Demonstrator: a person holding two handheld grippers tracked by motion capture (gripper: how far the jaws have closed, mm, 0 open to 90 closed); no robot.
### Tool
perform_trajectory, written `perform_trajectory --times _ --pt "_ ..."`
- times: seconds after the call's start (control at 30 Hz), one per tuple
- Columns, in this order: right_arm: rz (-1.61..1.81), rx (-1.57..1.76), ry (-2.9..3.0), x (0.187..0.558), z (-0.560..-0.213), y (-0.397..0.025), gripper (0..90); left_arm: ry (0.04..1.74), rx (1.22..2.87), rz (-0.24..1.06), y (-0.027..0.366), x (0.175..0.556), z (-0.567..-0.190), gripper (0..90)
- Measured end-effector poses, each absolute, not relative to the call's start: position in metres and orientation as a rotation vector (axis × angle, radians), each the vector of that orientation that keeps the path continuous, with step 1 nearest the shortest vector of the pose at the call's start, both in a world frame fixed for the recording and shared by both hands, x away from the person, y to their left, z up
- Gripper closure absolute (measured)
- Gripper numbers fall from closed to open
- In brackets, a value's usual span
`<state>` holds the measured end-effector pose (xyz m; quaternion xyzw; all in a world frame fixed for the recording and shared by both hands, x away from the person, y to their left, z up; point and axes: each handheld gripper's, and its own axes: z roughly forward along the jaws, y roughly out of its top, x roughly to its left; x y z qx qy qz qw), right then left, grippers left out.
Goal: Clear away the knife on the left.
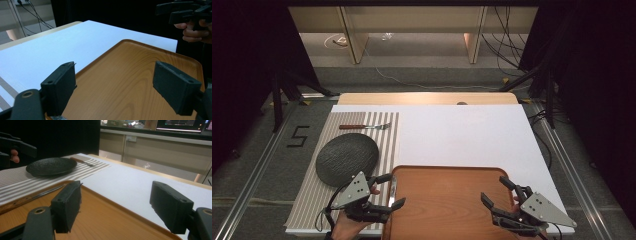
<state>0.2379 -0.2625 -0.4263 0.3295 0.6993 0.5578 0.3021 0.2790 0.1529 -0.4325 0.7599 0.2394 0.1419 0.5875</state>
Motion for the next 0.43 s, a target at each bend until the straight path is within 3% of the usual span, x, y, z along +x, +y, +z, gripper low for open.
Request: perform_trajectory --times 0.43 --pt "1.478 0.873 1.854 0.2381 -0.4264 -0.2625 26.4 0.557 1.774 0.335 0.1525 0.2785 -0.4323 18.3"
